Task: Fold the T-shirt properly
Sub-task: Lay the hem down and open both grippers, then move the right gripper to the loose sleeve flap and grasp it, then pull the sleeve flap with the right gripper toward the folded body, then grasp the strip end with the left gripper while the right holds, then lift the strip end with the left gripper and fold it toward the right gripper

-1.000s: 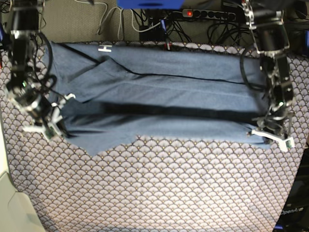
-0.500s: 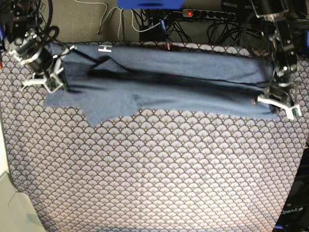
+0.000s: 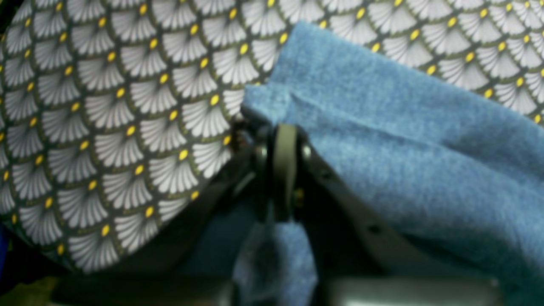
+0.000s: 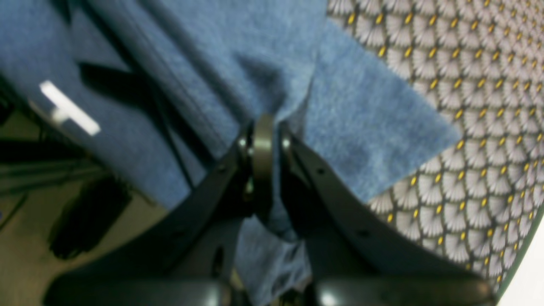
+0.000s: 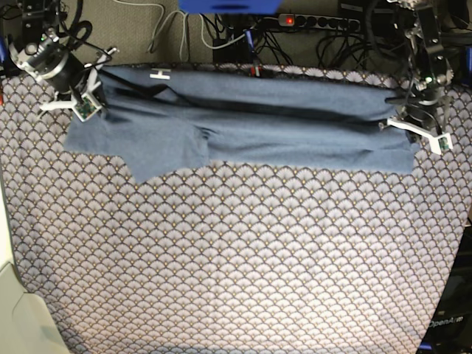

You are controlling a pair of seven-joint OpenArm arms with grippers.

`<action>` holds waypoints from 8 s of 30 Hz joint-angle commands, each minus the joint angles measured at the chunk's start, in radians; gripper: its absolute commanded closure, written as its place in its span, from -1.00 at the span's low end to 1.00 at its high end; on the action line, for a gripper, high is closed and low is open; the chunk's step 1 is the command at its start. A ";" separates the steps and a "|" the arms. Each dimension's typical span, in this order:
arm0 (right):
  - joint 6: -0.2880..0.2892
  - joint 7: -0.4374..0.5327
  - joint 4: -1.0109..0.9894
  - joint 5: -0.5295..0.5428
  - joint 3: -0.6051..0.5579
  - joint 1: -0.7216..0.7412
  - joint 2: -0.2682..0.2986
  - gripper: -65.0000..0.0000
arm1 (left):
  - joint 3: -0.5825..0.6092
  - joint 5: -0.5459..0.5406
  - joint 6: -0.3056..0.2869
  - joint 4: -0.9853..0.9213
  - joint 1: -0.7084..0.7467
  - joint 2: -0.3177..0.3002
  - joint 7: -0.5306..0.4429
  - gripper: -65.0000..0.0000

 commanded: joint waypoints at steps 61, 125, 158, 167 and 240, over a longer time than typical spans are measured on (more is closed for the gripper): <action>-0.004 -0.311 -0.476 0.006 -0.229 0.711 -0.037 0.21 | -0.010 0.000 0.000 0.030 0.060 0.003 0.069 -0.46; -0.004 -0.340 0.038 0.001 -0.103 0.260 -0.107 1.00 | -0.007 0.000 0.002 0.019 0.054 0.003 0.063 -0.46; -0.004 -0.341 0.035 0.001 -0.066 0.138 -0.112 0.34 | -0.010 0.000 0.002 0.032 0.057 -0.006 0.062 -0.46; -0.004 -0.341 0.035 0.001 -0.067 0.137 -0.112 0.33 | -0.009 0.000 0.002 0.058 0.036 -0.006 0.062 -0.46; -0.004 -0.335 -0.060 0.000 -0.060 0.146 -0.092 0.33 | 0.944 0.002 0.236 0.244 -0.087 0.054 0.071 0.99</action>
